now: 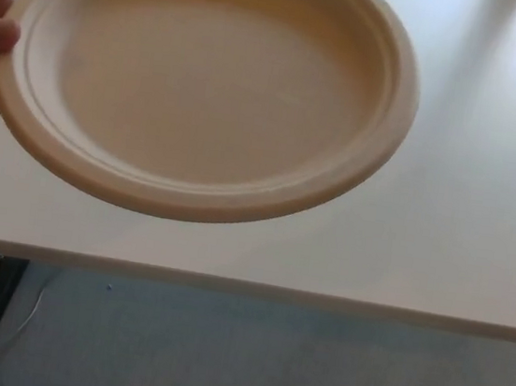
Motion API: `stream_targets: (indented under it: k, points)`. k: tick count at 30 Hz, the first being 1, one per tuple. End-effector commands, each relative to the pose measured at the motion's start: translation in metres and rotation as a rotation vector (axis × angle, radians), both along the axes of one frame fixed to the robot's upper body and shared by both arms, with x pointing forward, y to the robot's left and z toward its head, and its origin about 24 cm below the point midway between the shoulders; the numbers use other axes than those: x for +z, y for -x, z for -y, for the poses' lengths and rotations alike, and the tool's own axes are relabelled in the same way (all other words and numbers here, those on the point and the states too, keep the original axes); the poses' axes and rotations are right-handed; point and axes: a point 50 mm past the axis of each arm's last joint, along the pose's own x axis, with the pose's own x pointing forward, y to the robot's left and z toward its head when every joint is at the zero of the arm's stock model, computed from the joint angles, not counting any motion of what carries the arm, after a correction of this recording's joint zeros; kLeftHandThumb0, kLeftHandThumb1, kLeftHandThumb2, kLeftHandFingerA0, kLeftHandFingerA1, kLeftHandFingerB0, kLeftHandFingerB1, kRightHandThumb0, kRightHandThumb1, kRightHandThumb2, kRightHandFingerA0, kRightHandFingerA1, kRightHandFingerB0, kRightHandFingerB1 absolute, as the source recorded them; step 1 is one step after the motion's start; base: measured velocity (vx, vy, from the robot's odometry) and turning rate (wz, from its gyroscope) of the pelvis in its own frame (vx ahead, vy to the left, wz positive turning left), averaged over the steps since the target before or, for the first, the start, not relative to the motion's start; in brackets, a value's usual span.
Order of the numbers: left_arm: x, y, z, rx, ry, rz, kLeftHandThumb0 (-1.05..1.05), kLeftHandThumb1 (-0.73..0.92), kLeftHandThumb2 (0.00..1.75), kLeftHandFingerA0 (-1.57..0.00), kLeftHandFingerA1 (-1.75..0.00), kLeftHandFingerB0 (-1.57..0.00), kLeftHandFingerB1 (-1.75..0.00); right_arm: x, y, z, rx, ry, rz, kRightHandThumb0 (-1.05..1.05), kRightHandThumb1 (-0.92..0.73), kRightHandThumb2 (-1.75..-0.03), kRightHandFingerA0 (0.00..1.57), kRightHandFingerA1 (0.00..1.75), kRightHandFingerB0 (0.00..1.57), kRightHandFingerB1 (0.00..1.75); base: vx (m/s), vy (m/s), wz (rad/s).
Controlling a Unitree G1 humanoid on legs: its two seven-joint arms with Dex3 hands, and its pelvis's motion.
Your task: A person passes a plate to the robot and the robot grabs it with its left hand and places it at the centre of the table infront of it
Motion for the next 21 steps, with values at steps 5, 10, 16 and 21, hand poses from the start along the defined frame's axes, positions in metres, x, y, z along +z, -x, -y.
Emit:
stream_targets:
  k: [5, 10, 16, 21]
  points:
    - [0.017, 0.004, 0.021, -0.218, -0.013, 0.235, -0.72, 0.54, 0.84, -0.25, -0.44, -0.18, -0.4, 0.003, 0.003, 0.008, 0.033, 0.018, -0.019, -0.7, -0.71, -0.61, 0.35, 0.61, 0.24, 0.45, 0.0, 0.0, 0.0]
    - [0.05, 0.008, 0.054, -0.354, 0.069, 0.481, -0.71, 0.62, 0.6, -0.29, -0.33, -0.26, -0.29, 0.005, 0.001, 0.01, 0.053, 0.041, -0.029, -0.69, -0.7, -0.61, 0.38, 0.61, 0.25, 0.44, 0.0, 0.0, 0.0]
    - [0.119, 0.018, 0.098, -0.549, 0.177, 0.747, -0.68, 0.61, 0.59, -0.26, -0.33, -0.23, -0.28, 0.006, -0.004, 0.007, 0.033, 0.014, -0.015, -0.68, -0.7, -0.6, 0.31, 0.59, 0.24, 0.45, 0.0, 0.0, 0.0]
    - [0.174, 0.041, 0.127, -0.69, 0.373, 1.011, -0.7, 0.51, 0.8, -0.26, -0.43, -0.17, -0.38, 0.004, 0.001, 0.009, 0.013, -0.007, -0.017, -0.7, -0.7, -0.6, 0.31, 0.62, 0.22, 0.47, 0.0, 0.0, 0.0]
